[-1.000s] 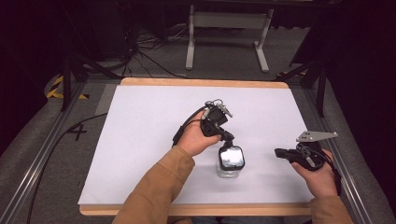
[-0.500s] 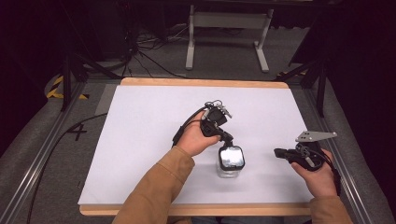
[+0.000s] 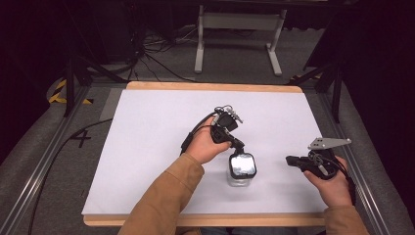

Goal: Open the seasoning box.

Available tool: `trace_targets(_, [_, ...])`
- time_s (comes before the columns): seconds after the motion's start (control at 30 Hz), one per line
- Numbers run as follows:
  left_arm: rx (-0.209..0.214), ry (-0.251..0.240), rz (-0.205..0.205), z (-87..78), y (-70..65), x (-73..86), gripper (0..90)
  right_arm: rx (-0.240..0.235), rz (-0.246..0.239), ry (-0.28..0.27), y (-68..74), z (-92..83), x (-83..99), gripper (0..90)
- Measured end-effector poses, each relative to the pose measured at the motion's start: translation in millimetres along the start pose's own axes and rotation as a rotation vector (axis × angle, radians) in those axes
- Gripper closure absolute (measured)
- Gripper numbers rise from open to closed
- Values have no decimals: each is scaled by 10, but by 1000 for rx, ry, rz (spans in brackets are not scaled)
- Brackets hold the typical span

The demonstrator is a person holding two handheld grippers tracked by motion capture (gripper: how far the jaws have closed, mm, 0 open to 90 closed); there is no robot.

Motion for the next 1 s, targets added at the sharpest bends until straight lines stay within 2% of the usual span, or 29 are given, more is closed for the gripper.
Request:
trace_targets(0.4, [16,-2,-33,2,17,0,875,-4,-27,6,60,28,-28,890])
trace_targets(0.77, [21,-3,-35,2,28,-1,874,-18,-43,12,133,48,-55,897])
trace_targets(1.0, [31,-10,-47,6,36,-1,875,-53,-98,13,248,72,-91,900])
Point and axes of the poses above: each handheld gripper's, and its own axes: z roughly forward along the jaws, x roughly out of its underside, y roughly to its left, the point moved 6 cm from there along z, roughly forward along the jaws, and after that the axes turned 8 degrees about y, right-handed, at the moved point
